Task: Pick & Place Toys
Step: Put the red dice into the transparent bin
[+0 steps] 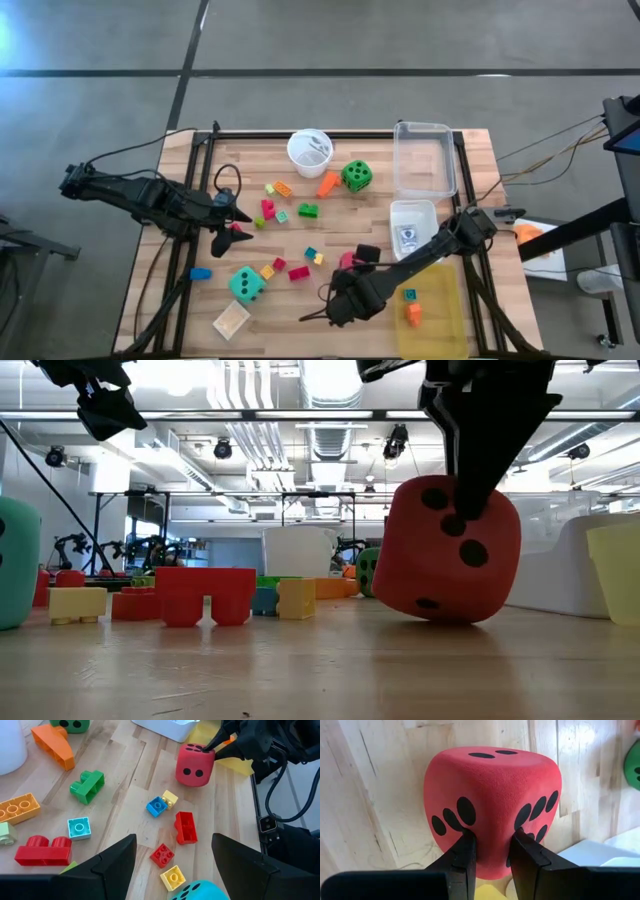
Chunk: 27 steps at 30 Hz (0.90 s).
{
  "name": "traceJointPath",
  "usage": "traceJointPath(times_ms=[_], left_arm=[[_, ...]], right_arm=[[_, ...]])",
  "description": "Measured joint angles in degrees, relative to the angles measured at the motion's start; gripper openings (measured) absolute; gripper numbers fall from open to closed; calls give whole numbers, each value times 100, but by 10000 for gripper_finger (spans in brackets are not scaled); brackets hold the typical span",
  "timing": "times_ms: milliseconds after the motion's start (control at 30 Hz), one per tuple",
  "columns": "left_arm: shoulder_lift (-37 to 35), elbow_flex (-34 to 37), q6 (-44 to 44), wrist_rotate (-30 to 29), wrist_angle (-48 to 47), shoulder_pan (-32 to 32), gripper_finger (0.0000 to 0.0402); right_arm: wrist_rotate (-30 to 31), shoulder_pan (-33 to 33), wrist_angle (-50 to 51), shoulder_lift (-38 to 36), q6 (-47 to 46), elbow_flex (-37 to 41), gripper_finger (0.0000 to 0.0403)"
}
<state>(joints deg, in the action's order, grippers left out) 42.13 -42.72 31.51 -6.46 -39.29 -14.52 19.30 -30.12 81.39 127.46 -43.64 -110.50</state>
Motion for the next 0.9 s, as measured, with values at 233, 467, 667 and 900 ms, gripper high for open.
traceJointPath(times_ms=[233,467,667,900], left_arm=[[0,0,0,0,0,0,263],[-2,0,0,0,0,0,263],[-2,0,2,0,0,0,263],[-2,0,2,0,0,0,263]], right_arm=[[25,1,-147,15,105,-133,178],[24,15,-501,17,424,-142,302],[341,74,-552,22,449,-110,354],[373,128,-552,22,978,-90,365]])
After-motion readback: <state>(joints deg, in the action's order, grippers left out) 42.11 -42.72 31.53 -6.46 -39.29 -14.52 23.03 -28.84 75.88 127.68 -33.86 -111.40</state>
